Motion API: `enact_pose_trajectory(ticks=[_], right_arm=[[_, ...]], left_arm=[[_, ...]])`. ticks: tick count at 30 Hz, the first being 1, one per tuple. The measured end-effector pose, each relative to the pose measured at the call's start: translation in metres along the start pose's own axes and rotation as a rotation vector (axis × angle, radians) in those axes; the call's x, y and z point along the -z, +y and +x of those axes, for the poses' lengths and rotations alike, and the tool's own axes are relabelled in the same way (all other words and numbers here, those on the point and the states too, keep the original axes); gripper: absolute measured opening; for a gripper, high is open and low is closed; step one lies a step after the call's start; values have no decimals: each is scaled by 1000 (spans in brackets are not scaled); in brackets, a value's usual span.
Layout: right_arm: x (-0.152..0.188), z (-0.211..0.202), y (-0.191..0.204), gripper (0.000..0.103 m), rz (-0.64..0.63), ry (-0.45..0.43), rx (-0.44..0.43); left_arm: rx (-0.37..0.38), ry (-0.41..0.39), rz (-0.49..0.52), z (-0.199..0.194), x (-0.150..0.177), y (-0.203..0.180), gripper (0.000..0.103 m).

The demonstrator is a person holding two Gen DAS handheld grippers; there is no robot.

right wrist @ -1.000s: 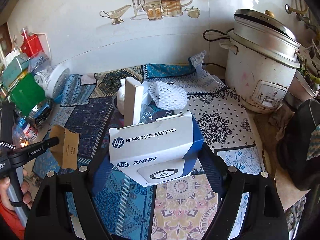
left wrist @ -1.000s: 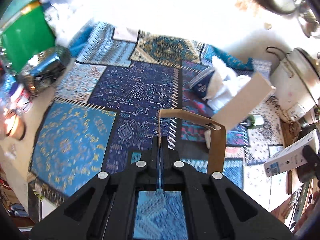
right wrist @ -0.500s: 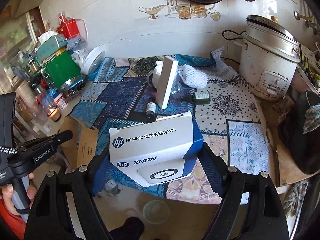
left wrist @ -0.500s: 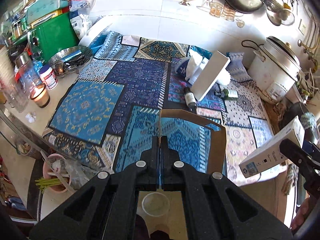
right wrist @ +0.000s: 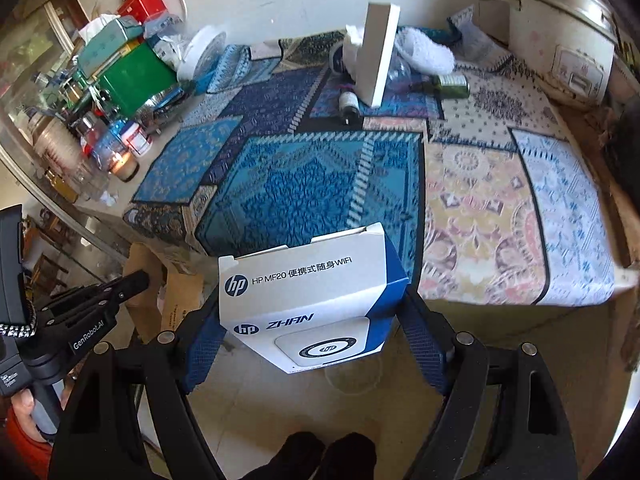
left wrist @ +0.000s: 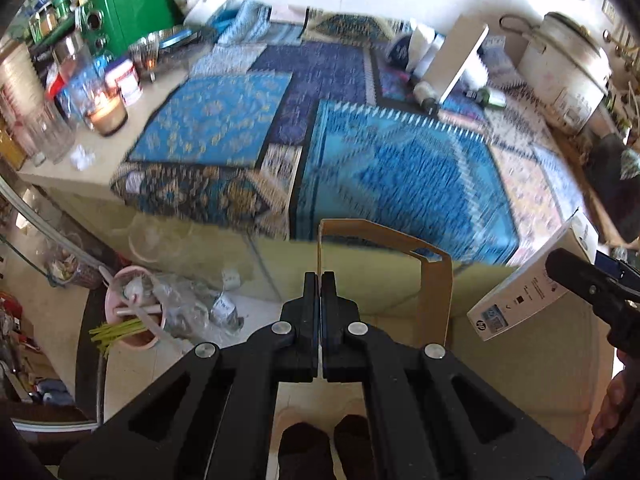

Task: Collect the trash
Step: 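Carry the cardboard piece and HP box down to the white floor bin, then open the right tool over the bin while the left tool releases the cardboard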

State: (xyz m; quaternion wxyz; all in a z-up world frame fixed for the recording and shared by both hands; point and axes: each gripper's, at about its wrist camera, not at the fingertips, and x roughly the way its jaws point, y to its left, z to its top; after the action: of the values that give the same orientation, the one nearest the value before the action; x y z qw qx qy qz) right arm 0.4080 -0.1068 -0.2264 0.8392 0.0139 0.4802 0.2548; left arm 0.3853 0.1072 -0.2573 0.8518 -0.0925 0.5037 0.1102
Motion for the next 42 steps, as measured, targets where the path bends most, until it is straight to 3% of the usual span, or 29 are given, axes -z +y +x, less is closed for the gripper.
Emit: enact_pose_trajectory(ticks=[6, 14, 21, 27, 30, 36, 42], right_arm=[[60, 68, -14, 80, 88, 104, 25], [139, 187, -64, 80, 185, 223, 77], [199, 305, -103, 80, 213, 301, 63], [239, 382, -109, 79, 161, 322, 69], [257, 408, -113, 78, 128, 324, 81], [281, 447, -130, 77, 123, 412, 51], [291, 433, -140, 77, 120, 415, 57]], left_arm=[[20, 120, 41, 77, 48, 13, 0], [47, 227, 18, 221, 118, 27, 0], [30, 275, -34, 350, 178, 36, 0], [-3, 302, -26, 440, 225, 42, 0], [-20, 307, -3, 473, 243, 42, 0], [-29, 313, -6, 507, 263, 40, 0], [-17, 330, -1, 527, 273, 22, 0]])
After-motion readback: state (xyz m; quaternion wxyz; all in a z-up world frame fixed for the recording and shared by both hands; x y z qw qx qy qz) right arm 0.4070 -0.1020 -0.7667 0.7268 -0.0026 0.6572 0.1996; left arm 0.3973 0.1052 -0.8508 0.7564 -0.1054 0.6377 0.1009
